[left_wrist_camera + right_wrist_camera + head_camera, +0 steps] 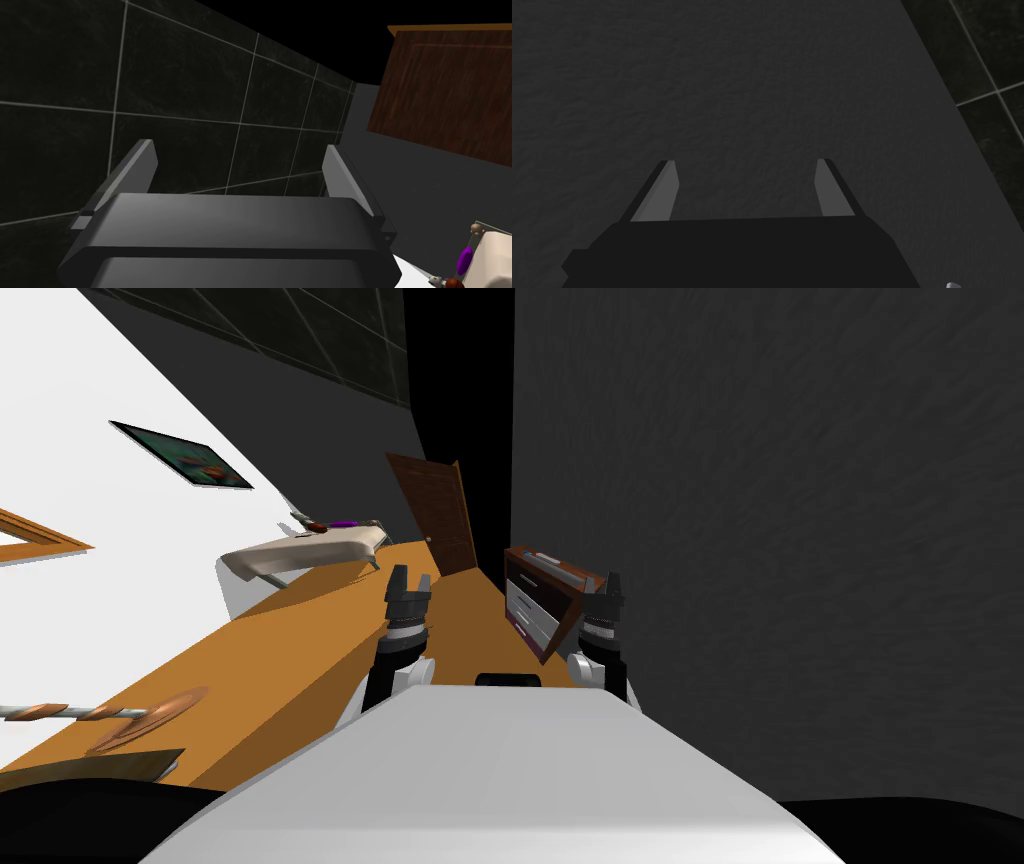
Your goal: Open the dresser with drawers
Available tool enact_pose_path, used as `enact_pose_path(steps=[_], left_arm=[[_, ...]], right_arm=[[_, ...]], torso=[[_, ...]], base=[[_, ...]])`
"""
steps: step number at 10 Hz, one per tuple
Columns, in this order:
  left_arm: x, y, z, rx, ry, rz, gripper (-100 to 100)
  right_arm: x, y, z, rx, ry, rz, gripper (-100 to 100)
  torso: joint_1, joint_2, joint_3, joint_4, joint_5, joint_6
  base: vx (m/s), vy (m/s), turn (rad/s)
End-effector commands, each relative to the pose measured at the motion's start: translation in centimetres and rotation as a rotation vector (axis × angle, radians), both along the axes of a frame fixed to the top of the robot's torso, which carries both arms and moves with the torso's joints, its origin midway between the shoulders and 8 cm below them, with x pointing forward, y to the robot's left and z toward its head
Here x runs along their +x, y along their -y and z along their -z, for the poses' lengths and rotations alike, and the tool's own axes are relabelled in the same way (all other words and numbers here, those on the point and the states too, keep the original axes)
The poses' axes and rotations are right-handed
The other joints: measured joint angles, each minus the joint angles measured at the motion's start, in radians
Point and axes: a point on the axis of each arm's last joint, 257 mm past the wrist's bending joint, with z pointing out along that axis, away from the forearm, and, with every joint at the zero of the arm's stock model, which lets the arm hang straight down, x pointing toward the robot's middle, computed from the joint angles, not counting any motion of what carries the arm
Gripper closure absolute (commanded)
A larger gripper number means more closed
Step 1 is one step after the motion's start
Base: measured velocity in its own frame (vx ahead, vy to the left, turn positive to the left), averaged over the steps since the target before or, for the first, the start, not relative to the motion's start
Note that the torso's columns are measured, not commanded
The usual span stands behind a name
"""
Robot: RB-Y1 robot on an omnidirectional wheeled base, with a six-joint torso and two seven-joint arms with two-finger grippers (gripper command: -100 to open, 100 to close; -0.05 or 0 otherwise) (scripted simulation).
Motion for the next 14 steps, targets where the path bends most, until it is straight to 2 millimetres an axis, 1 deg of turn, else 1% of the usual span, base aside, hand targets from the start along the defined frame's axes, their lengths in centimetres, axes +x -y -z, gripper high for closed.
enact_pose_path(steps=[1, 3, 9, 10, 11, 14], left_arm=[[0.0, 0.0, 0.0, 0.000, 0.000, 0.000, 0], [0.0, 0.0, 0.0, 0.000, 0.000, 0.000, 0], [0.0, 0.0, 0.0, 0.000, 0.000, 0.000, 0], [0.0, 0.0, 0.0, 0.000, 0.000, 0.000, 0], [0.0, 0.0, 0.0, 0.000, 0.000, 0.000, 0], [0.0, 0.0, 0.0, 0.000, 0.000, 0.000, 0]], right_arm=[[0.0, 0.0, 0.0, 0.000, 0.000, 0.000, 0], [0.0, 0.0, 0.0, 0.000, 0.000, 0.000, 0], [0.0, 0.0, 0.0, 0.000, 0.000, 0.000, 0], [0.3, -0.5, 0.2, -0.049, -0.011, -0.012, -100], [0.5, -0.9, 0.4, -0.089, -0.021, -0.018, -100], [1.6, -2.1, 1.4, -0.229, -0.053, -0.023, -100]], torso=[[0.000, 0.040, -0.082, 0.041, 0.000, 0.000], [0.000, 0.175, -0.351, 0.176, 0.000, 0.000], [0.000, 0.618, -1.234, 0.617, 0.000, 0.000], [0.000, 0.691, -1.382, 0.691, 0.000, 0.000], [0.001, 0.724, -1.452, 0.724, 0.000, 0.000], [0.003, 0.736, -1.477, 0.737, 0.001, 0.000]], base=[[0.000, 0.000, 0.000], [0.000, 0.000, 0.000], [0.000, 0.000, 0.000], [0.026, 0.014, -0.045], [0.043, 0.044, -0.077], [0.076, 0.087, -0.110]])
